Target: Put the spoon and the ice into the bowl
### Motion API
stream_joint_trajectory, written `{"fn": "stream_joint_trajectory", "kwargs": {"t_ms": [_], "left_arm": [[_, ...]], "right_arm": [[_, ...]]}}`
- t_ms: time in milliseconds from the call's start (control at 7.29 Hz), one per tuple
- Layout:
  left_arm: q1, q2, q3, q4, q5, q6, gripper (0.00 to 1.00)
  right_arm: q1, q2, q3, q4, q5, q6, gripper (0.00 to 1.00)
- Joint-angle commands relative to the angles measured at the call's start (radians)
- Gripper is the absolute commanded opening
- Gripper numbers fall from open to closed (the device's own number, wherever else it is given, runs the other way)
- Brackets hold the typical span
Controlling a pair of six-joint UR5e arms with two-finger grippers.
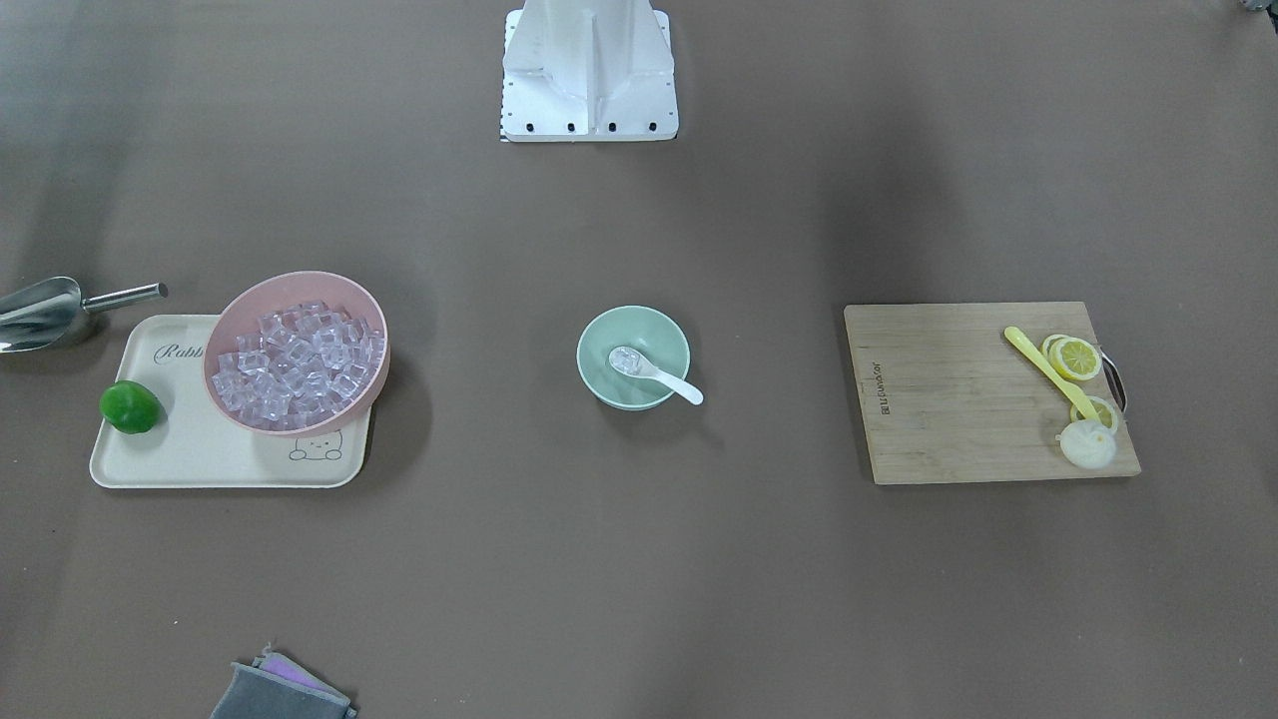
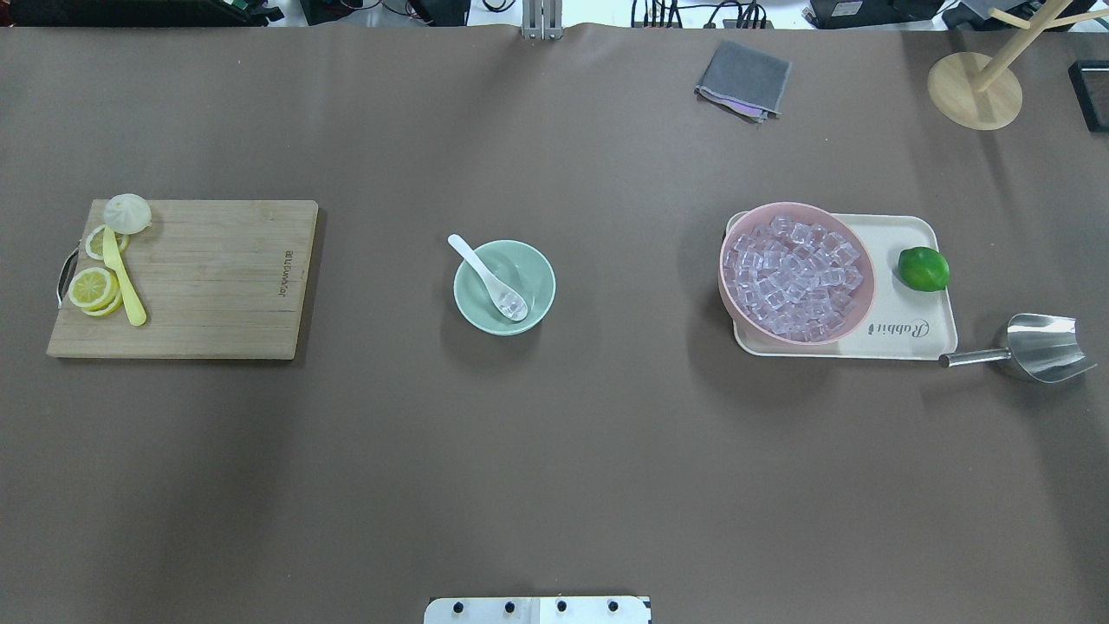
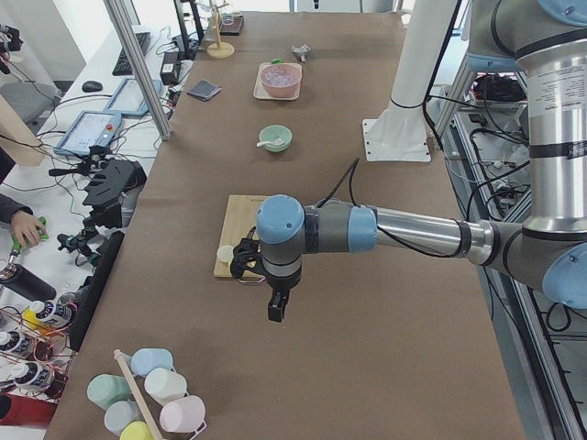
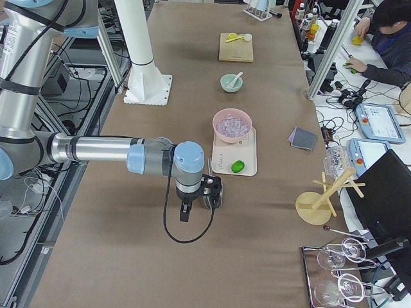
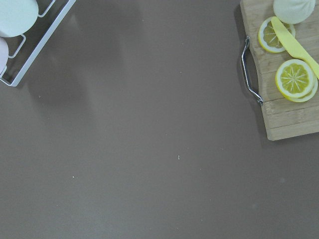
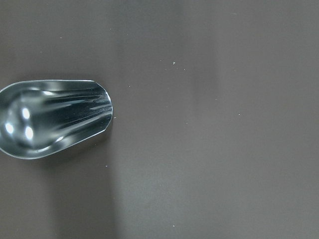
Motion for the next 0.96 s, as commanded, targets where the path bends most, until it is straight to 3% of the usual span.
{"fn": "stream_joint_trajectory", "kwargs": {"t_ms": [0,823], "left_arm": [[-0.001,0.001,-0.003,-0.002,0.0,0.0,0.99],[-0.001,0.005,-0.003,-0.002,0.0,-0.001,0.99]], "right_arm": [[0.0,-0.008,0.001,-0.001,0.005,-0.001,1.0],[0.0,-0.02,0.001,0.0,0.01,-0.001,1.0]]}}
